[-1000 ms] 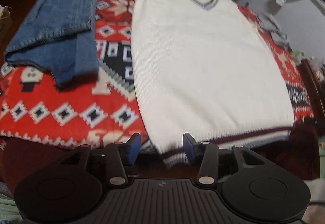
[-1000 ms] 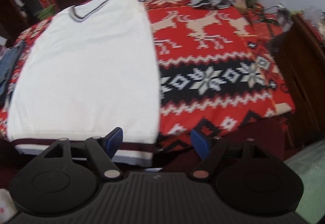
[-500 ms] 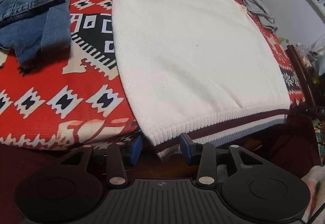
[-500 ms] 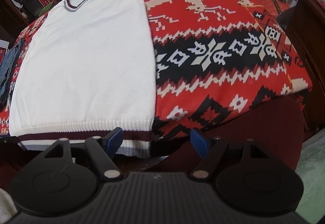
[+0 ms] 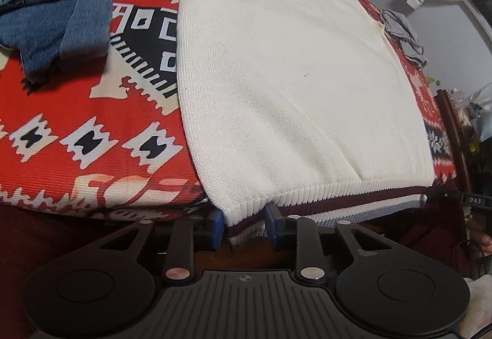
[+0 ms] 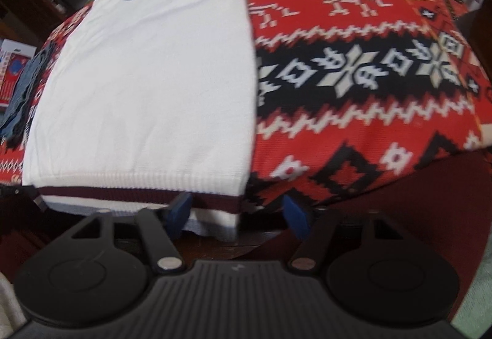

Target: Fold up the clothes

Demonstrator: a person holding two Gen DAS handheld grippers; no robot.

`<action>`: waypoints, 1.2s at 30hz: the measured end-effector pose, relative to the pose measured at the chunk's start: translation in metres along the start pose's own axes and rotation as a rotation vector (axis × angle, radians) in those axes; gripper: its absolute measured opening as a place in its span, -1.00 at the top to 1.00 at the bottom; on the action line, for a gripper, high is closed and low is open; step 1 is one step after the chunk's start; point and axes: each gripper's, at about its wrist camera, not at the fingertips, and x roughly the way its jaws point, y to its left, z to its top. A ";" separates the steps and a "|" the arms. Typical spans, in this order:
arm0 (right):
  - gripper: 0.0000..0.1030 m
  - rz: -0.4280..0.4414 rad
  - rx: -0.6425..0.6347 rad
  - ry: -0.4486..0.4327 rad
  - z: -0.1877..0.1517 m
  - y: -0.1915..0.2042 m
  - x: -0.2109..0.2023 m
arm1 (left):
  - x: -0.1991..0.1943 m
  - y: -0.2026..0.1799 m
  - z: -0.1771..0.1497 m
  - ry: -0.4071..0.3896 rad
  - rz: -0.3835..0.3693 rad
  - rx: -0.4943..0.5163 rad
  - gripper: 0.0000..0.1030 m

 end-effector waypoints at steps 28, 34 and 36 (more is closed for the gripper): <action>0.48 -0.093 0.028 0.023 0.002 0.003 0.009 | 0.010 -0.002 0.004 0.060 0.248 0.045 0.35; 0.07 -0.128 -0.004 -0.007 -0.008 0.004 -0.018 | -0.009 0.000 -0.009 0.051 0.244 0.071 0.15; -0.06 -0.140 -0.006 -0.046 -0.009 0.003 -0.034 | -0.022 0.000 -0.014 0.034 0.212 0.050 0.15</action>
